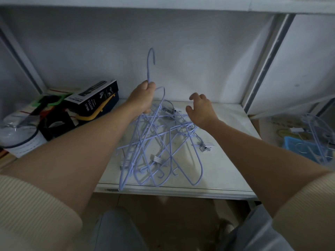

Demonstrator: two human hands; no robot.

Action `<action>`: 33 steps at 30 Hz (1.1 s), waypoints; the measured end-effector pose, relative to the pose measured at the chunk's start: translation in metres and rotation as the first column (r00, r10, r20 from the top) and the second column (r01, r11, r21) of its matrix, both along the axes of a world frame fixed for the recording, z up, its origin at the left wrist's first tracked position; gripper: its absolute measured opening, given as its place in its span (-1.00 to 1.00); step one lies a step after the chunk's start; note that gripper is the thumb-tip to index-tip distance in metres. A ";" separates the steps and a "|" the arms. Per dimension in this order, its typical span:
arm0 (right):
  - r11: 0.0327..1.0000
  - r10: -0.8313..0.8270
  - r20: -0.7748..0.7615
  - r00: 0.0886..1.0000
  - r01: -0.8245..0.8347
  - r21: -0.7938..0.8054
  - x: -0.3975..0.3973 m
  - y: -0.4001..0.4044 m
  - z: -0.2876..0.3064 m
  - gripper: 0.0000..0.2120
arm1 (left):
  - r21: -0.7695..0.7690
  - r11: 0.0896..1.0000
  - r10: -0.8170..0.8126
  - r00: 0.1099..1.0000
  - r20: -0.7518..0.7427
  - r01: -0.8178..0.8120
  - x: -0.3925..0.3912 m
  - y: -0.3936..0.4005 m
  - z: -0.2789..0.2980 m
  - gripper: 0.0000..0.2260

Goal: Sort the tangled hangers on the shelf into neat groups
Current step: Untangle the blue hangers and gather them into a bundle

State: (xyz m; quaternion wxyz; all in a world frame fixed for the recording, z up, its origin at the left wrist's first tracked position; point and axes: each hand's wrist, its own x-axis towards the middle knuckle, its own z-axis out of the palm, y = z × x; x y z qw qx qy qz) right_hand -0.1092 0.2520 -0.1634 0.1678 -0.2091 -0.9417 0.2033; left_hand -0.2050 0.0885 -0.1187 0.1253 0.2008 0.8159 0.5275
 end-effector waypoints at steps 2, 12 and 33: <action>0.998 -0.031 0.073 0.997 0.034 -0.044 -0.003 0.005 -0.012 -0.65 | -0.028 0.999 0.030 1.000 0.005 -0.030 -0.008 -0.005 -0.008 -0.75; 0.971 -0.146 0.349 0.926 0.201 -0.128 -0.029 0.027 -0.082 -0.66 | -0.091 0.964 0.221 0.943 -0.250 -0.251 -0.046 0.000 -0.018 -0.64; 0.855 -0.296 0.043 0.954 0.284 -0.433 -0.043 0.024 -0.069 -0.70 | -0.128 0.973 0.153 0.948 -0.280 -0.194 -0.053 -0.004 -0.020 -0.63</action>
